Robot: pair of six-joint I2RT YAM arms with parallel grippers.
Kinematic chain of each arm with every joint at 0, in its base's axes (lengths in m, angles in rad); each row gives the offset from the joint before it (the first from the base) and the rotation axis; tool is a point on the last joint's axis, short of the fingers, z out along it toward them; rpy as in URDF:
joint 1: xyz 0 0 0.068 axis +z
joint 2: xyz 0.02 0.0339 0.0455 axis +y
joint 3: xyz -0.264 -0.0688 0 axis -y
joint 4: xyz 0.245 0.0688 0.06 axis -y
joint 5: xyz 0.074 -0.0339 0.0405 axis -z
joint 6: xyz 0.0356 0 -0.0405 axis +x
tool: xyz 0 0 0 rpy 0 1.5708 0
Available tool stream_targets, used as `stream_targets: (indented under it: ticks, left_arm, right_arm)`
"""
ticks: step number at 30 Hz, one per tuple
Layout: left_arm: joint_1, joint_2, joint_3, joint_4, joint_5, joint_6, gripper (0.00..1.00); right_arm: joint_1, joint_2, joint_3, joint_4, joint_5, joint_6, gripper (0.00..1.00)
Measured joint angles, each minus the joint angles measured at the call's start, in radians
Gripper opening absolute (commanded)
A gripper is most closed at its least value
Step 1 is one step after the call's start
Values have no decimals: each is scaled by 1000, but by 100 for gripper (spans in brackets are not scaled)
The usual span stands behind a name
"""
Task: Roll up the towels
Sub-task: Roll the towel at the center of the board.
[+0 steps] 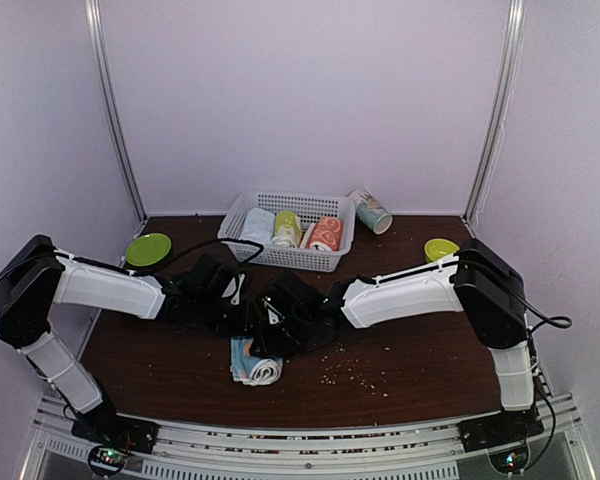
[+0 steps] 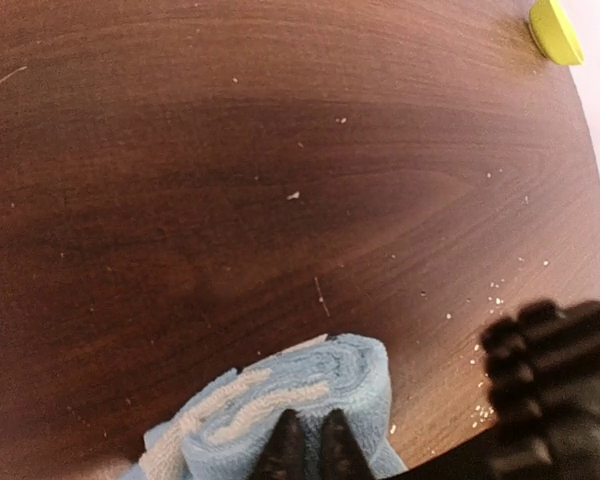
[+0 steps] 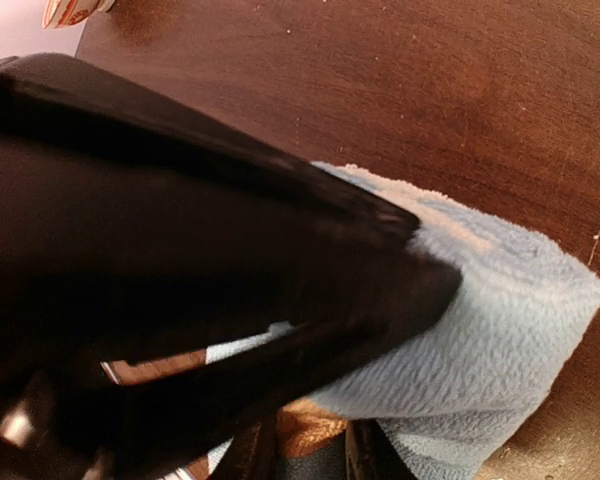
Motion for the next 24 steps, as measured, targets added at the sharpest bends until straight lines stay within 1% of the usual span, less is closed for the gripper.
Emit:
stream_targets:
  ticks: [1,6,9,13,15,17,20,24]
  left_arm:
    - [2,10,-1,8,2,-5,0]
    - [26,27,-34,66,15,-22,0]
    - [38,27,-48,86,18,-28,0]
    - [39,34,-53,106,19,-32,0]
    - [40,38,-61,123,19,-37,0]
    - [42,38,-75,146,20,-43,0]
    - [42,37,-87,166,20,-48,0]
    - [43,27,-106,187,19,-56,0]
  right_arm:
    - [0,0,0,0,0,-2,31]
    - [0,-4,-1,0,0,-22,39]
    - [1,-26,-14,-2,1,-39,41]
    - [2,-69,-32,-21,2,-64,41]
    - [3,-103,-53,-25,5,-75,39]
    - [4,-144,-80,-27,9,-80,34]
    - [5,-188,-117,-23,12,-82,23]
    - [13,-187,-125,-31,16,-90,19]
